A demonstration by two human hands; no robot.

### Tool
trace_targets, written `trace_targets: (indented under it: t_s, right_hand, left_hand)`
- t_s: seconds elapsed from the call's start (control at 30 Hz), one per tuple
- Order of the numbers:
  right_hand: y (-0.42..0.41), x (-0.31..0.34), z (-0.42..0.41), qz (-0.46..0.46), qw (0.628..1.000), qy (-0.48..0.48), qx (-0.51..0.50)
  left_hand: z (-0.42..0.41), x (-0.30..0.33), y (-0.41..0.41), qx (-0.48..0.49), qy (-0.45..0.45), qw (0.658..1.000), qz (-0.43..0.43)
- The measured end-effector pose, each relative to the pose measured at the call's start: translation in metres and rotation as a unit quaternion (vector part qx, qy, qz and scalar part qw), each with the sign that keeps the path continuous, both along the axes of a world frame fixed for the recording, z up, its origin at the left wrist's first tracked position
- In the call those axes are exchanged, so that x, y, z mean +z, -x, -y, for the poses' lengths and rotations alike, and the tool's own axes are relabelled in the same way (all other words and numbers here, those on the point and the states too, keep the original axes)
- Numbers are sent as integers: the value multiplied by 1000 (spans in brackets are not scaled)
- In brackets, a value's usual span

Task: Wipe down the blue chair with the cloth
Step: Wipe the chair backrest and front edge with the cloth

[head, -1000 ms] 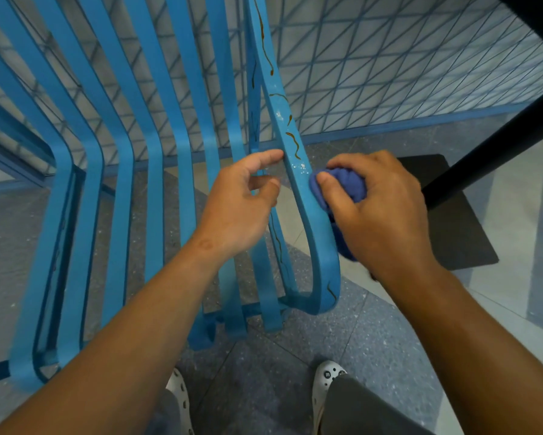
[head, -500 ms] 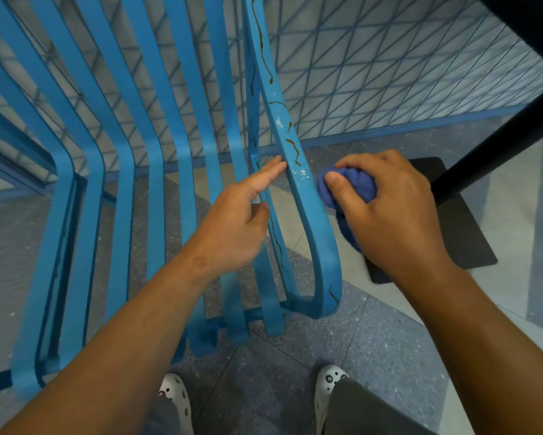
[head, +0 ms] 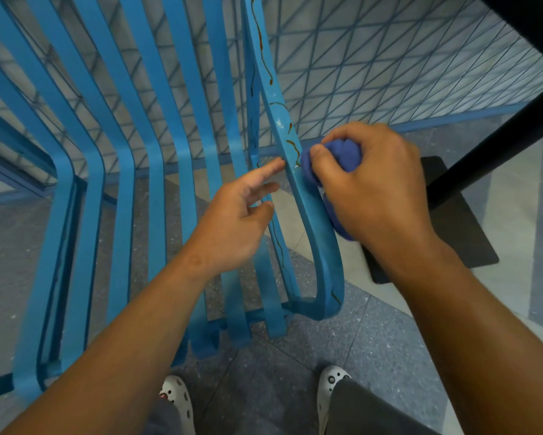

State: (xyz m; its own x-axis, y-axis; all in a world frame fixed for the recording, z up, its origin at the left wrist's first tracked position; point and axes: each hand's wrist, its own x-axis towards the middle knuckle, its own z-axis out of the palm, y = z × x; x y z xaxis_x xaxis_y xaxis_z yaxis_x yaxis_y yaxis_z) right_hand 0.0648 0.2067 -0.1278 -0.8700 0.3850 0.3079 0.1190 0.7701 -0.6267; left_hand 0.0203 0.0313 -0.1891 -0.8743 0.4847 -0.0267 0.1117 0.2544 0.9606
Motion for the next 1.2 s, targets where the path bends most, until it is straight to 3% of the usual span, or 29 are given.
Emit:
trace_targets:
  t_s: [0.1,0.23,0.4,0.57,0.67,0.87,1.03,1.2]
  right_hand:
    - [-3,-10,14,31,998,-41,21]
    - [10,-20,-1,58,998,-7,-19]
    - [10,-12,-18,31,995,73,-61]
    - [9,-21,15,60,996,57,-17]
    - [17,-28,-3,60,993,85,-48]
    - [17,-13,-23,-2,988,135,-70]
    - [11,-24,8,75,991,108,-5]
    - [14,-26,-19,69,988,121,-69]
  left_hand:
    - [-3,6,1,32,-63,996,54]
    - [0,12,1,30,-98,988,113]
    - [3,14,0,13,-88,989,115]
    - [2,13,1,17,-97,987,128]
    - [2,13,0,12,-92,988,125]
    - [3,13,-1,3,-84,989,120]
    - [1,16,-3,15,-101,986,130]
    - [2,17,-4,4,-94,988,123]
